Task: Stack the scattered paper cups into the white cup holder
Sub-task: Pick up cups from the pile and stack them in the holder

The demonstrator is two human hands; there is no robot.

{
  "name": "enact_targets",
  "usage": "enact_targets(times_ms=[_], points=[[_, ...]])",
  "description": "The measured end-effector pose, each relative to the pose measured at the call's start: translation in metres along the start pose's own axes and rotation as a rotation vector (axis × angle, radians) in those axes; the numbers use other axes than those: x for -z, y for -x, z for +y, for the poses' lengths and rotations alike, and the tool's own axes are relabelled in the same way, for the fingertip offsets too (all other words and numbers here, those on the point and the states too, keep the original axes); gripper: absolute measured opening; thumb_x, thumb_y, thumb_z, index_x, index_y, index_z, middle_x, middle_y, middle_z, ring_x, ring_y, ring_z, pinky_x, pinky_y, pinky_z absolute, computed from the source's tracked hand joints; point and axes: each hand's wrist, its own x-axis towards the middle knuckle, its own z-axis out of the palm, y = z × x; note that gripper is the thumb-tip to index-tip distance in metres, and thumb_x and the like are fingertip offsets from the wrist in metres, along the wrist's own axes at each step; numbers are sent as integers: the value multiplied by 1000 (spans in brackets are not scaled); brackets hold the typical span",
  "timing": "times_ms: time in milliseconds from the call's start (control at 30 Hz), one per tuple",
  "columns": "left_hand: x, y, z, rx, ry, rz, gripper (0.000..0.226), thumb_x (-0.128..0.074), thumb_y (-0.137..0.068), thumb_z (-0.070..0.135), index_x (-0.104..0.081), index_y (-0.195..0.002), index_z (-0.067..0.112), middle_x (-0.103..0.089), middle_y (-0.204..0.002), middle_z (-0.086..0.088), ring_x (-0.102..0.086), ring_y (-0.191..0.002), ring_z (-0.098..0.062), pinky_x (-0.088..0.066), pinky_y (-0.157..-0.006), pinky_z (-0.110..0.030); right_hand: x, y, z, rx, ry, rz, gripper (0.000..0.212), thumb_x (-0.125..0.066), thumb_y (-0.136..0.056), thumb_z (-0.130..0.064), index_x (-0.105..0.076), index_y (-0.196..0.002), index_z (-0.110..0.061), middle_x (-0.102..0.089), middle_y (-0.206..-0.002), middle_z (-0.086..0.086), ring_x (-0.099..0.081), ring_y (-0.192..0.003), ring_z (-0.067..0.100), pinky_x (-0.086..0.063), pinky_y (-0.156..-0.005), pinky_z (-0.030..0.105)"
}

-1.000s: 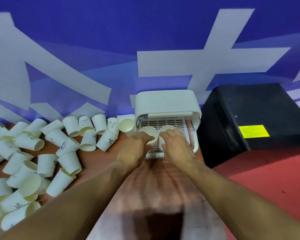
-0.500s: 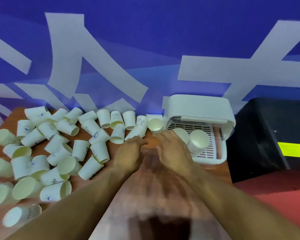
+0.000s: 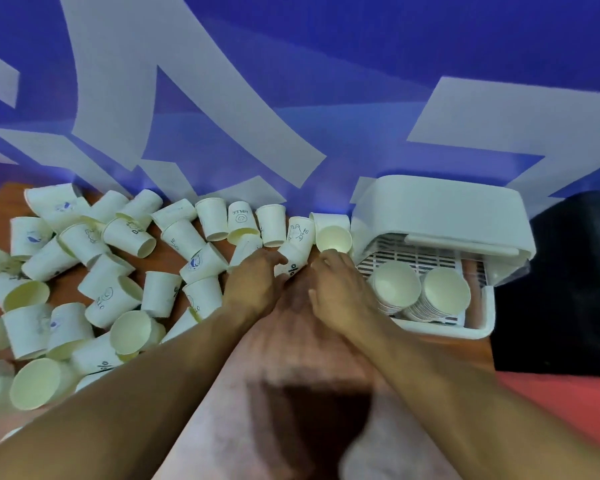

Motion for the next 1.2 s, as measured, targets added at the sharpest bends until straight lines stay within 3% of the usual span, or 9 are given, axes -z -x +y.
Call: enact_targets(times_ms=[200,400,600,800,1033,1200], points=[[-20,-41,4,-38,-31,-121,47,-62,-89,26,-50,-135,23,-46,-139,-4,-50,-121,-25,-43,-96,-35,-15,-23,12,-25,35,-7,34,-62,-80,-23,-59,-110,-8,-44,-132,14,-38,-123,32,-36,-102,38],[-33,-51,-2,-44,-172,-242,57,-64,-83,26,-38,-134,29,-41,-139,-10,-49,-116,-35,-49,-90,-47,-27,-36,13,-55,99,-64,35,-63,-79,-25,-58,-110,-9,-46,-128,11,-42,-118,32,-37,-98,41],[-36,-40,-4,-26,-289,-246,61,-74,-79,22,-37,-127,28,-42,-124,-8,-51,-106,-32,-49,-74,-42,-30,-38,11,-61,161,-119,36,-62,-81,-23,-55,-114,-8,-53,-117,10,-50,-106,32,-37,-89,42],[-32,-28,0,-42,-343,-239,47,-73,-81,23,-45,-119,20,-42,-118,-9,-58,-90,-32,-43,-64,-38,-30,-31,8,-34,183,-124,33,-60,-80,-22,-58,-109,-7,-56,-112,12,-51,-104,33,-36,-90,42],[-15,0,7,-89,-417,-270,38,-59,-91,26,-50,-127,18,-49,-128,-6,-61,-103,-33,-41,-67,-35,-30,-25,15,-66,207,-249,39,-59,-80,-26,-57,-116,-10,-50,-124,9,-42,-120,31,-31,-102,41],[1,18,8,-86,-427,-189,16,-58,-93,28,-58,-105,18,-62,-110,-8,-63,-95,-29,-40,-63,-32,-27,-23,5,-52,236,-231,44,-64,-78,-23,-57,-119,-10,-52,-122,7,-45,-116,29,-35,-97,40]])
